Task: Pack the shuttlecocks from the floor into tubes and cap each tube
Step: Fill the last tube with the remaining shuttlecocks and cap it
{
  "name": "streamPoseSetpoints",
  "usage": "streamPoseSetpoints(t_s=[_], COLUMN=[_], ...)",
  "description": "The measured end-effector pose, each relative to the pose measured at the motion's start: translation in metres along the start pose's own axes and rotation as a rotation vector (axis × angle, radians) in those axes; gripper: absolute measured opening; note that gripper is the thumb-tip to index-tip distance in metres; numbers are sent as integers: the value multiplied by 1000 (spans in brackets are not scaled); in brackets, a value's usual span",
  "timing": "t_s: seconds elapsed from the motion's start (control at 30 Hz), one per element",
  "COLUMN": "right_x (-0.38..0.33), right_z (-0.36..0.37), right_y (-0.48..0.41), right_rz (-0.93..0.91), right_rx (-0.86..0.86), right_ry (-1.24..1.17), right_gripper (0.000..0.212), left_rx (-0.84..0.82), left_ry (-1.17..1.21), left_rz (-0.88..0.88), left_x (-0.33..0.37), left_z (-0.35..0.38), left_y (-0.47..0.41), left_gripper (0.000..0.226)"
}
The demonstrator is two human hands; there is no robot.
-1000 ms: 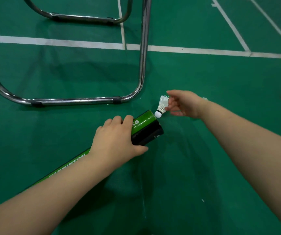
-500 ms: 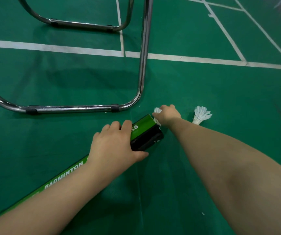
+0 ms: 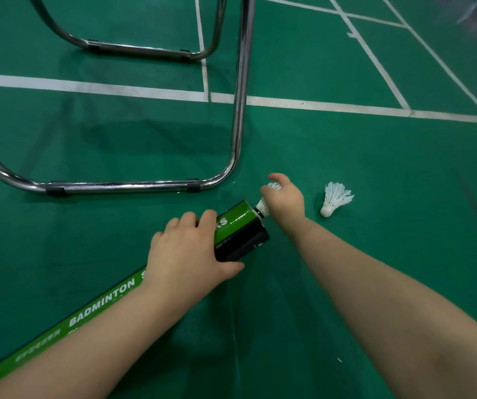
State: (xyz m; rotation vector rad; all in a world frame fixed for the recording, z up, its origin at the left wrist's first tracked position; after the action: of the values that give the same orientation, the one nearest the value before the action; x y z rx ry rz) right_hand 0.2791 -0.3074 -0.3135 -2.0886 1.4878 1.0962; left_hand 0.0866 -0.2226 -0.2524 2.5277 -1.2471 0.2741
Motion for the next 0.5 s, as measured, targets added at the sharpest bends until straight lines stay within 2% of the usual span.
streamPoseSetpoints(t_s=[0.17, 0.3, 0.4, 0.5], right_x=[-34, -54, -60, -64], right_z=[-32, -52, -51, -41], right_y=[25, 65, 98, 123], right_rz=[-57, -111, -135, -154], right_rx=[104, 119, 62, -126], right_ry=[-226, -347, -385, -479], right_gripper=[29, 17, 19, 19], left_rx=[17, 29, 26, 33], left_ry=[14, 41, 42, 55], left_rz=[-16, -37, -41, -40], left_x=[-2, -2, 1, 6], left_z=[-4, -6, -5, -6], left_y=[6, 8, 13, 20], left_gripper=[72, 72, 72, 70])
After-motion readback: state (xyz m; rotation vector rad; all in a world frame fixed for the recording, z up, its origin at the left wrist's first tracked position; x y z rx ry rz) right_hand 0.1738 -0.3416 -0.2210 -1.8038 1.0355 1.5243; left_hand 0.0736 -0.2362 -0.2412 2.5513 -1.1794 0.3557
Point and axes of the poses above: each hand's wrist, its own y-axis away from the middle knuckle, its own z-axis out of the palm, x = y × z, the point moved 1 cm from there along -y, towards the middle knuckle, and after that the axes turned 8 degrees about -z, right-handed, at the moved point
